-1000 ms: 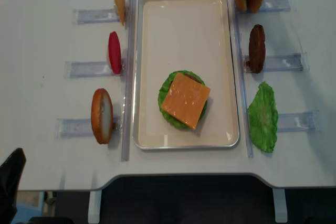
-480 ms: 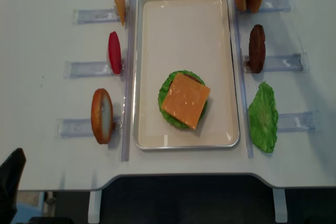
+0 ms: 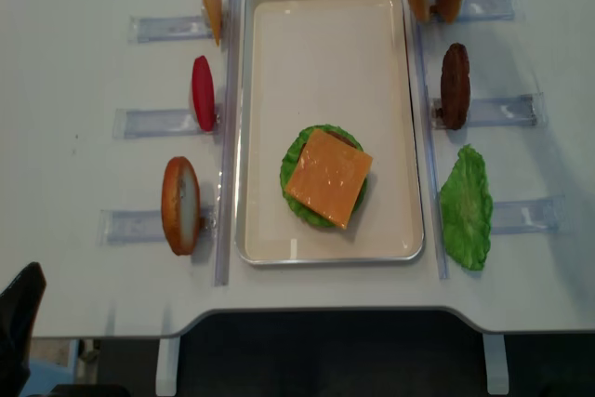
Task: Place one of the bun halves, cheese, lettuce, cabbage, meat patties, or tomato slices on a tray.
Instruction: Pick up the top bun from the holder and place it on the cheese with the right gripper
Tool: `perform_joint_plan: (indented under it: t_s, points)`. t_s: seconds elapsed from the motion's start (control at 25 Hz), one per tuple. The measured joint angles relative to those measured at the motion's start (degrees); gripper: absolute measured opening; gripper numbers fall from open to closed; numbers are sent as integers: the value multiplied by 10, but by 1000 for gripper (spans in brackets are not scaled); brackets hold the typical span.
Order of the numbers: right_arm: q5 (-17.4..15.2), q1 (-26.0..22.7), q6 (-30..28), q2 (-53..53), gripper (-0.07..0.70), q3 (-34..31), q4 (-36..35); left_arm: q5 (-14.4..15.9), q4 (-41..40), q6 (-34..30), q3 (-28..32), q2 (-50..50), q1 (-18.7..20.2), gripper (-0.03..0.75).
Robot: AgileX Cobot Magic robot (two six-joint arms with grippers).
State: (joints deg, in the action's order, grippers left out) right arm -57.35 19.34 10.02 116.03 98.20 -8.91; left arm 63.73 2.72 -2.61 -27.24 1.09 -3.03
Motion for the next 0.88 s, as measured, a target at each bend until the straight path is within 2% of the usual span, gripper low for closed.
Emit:
perform_joint_plan:
  t_s: [0.32,0.56,0.88]
  points:
    - [2,0,-2,-25,147,0,-48,0,0,0,0,0,0,641]
    - [1,0,-25,-45,147,0,-104,0,0,0,0,0,0,641]
    - [-34,0,-67,-49,147,0,-184,0,-1,0,0,0,0,641]
